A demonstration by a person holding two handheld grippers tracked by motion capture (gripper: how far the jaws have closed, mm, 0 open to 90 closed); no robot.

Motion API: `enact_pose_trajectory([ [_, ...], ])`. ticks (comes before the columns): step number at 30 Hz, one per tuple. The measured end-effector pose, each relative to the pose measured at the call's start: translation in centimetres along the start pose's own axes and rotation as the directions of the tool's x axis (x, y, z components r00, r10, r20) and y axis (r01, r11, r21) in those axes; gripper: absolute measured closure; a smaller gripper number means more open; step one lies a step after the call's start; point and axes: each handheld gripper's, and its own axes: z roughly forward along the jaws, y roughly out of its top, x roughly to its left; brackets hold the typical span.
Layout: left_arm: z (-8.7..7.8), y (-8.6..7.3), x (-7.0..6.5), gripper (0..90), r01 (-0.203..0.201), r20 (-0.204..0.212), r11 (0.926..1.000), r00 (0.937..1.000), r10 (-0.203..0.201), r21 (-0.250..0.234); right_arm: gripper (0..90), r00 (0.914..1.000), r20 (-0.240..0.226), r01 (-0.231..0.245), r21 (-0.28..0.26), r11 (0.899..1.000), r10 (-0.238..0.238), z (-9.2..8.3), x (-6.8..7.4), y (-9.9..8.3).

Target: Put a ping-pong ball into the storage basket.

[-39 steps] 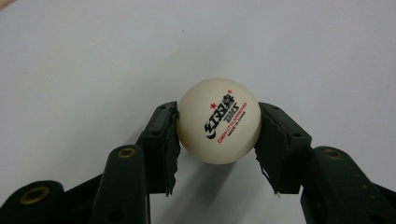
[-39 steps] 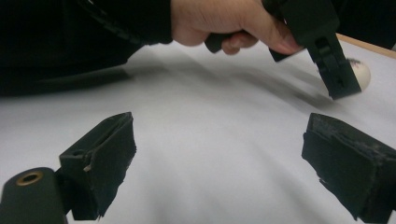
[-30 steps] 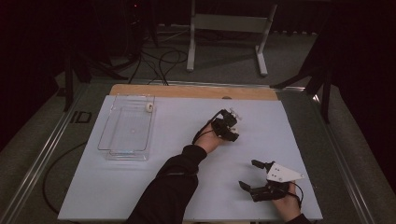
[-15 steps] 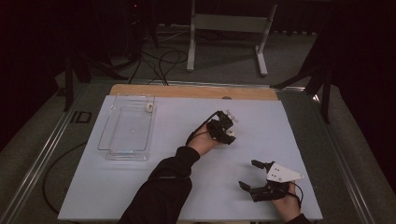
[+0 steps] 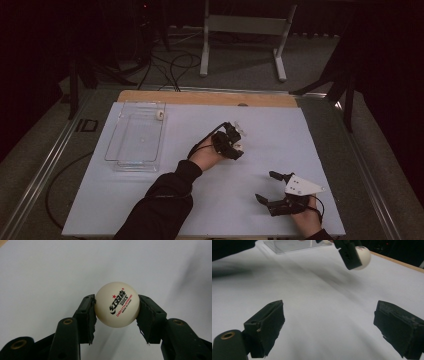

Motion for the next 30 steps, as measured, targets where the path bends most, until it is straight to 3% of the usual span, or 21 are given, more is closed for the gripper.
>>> enact_pose_trajectory([
  [6, -0.7, -0.7, -0.2, 52.6, -0.017, 0.002, 0.9997, 0.9999, 0.017, 0.015, 9.5, 1.0, 0.002, 0.001, 0.002, 1.0, -0.001, 0.0, 0.0, 0.0],
  [18, -2.9, -3.8, 0.0, 52.6, -0.03, 0.0, 0.9973, 0.9995, 0.03, 0.067, 9.5, 1.0, 0.006, -0.003, 0.002, 1.0, 0.003, 0.0, -0.1, 0.0],
  [21, -3.3, -4.4, -0.1, 52.6, -0.034, -0.006, 0.9963, 0.9994, 0.035, 0.078, 9.5, 0.9996, 0.007, -0.028, -0.005, 1.0, 0.028, -0.2, -0.2, 0.0],
  [30, -4.2, -6.0, -0.9, 52.6, -0.054, -0.006, 0.9939, 0.9985, 0.055, 0.096, 9.5, 0.9999, 0.003, -0.014, 0.01, 1.0, 0.014, 0.0, -0.2, 0.0],
])
